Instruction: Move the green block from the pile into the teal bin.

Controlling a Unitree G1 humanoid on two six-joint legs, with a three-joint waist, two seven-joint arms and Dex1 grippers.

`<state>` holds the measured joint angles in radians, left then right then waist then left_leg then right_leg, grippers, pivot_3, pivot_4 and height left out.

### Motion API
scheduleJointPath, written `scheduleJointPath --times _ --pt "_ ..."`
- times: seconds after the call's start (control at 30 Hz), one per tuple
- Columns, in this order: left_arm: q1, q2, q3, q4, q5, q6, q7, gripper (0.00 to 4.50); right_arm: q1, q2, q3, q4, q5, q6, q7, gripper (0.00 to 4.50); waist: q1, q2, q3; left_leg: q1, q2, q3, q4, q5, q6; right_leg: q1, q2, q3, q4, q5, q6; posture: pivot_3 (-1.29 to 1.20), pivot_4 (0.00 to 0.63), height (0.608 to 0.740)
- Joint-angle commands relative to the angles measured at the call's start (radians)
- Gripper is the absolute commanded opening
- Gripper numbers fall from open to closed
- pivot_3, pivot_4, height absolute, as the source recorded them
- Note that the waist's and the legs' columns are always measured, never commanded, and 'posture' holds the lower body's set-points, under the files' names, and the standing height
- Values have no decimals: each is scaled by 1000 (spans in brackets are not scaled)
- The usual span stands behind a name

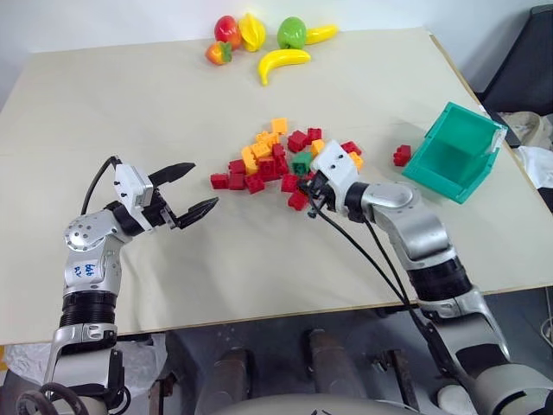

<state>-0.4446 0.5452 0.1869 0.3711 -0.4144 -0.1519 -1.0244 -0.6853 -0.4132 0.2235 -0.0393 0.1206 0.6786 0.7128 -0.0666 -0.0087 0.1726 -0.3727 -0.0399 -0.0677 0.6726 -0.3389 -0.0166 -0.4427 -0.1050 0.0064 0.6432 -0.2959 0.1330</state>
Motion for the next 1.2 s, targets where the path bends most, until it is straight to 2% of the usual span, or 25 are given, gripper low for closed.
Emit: scheduleJointPath --times 0.03,0.13,0.23,0.37,0.47,0.6,0.77,0.93,1.03,1.1,1.2 --pt "10 -2 10 -22 0 -12 4 4500 1 -51 -55 -78 42 12 42 27 9 0 0 0 0 0 0 0 0 0 0 0 0 0 0 0 150 740" --pt "7 -1 7 -20 -2 -9 -2 4500 13 -130 -106 -112 87 11 102 27 23 0 0 -1 0 0 1 0 0 0 0 0 0 0 0 0 150 740" --pt "1 2 4 -10 -1 -8 -14 4500 44 -247 -138 -131 129 -18 216 629 42 0 0 -2 -1 0 3 -1 2 0 -2 -1 -2 0 0 0 150 740" --pt "-13 4 2 6 -1 -7 -31 4500 114 -369 -240 -135 163 -54 268 1999 59 0 0 -2 -2 0 4 -2 3 1 -2 -1 -6 0 1 0 150 740" --pt "-34 5 -1 27 -3 -9 -48 4500 183 -440 -369 -143 210 -39 279 3045 66 0 0 -2 -2 1 5 -2 3 1 -2 -1 -6 1 1 0 150 740" --pt "-45 8 3 47 -3 -15 -62 4500 284 -523 -438 -183 227 -38 301 4436 66 0 0 -2 -2 1 5 -2 4 2 -2 -1 -6 1 1 0 150 740" --pt "-41 11 10 47 -6 -16 -67 4500 308 -558 -468 -245 273 51 276 4473 60 0 0 -1 -1 3 6 -2 4 2 -1 0 -5 1 1 0 150 740" --pt "-33 10 13 34 -8 -15 -60 4500 222 -521 -390 -274 290 131 210 4473 64 0 0 -2 -1 3 8 -2 4 2 -2 0 -5 1 2 0 150 740" --pt "-24 8 16 22 -9 -14 -54 4500 95 -415 -291 -235 266 179 114 4473 59 0 0 -2 0 2 8 -2 4 2 -1 0 -6 1 2 0 150 740" --pt "-11 4 19 4 -10 -13 -44 4500 -20 -314 -189 -154 220 207 57 4473 50 0 0 -1 0 3 8 -2 3 2 -1 0 -5 1 1 0 150 740" --pt "8 -1 21 -22 -12 -9 -34 4500 -121 -231 -99 -37 156 199 11 4473 43 0 0 -1 -1 2 8 -2 3 1 -2 0 -4 1 1 0 150 740"
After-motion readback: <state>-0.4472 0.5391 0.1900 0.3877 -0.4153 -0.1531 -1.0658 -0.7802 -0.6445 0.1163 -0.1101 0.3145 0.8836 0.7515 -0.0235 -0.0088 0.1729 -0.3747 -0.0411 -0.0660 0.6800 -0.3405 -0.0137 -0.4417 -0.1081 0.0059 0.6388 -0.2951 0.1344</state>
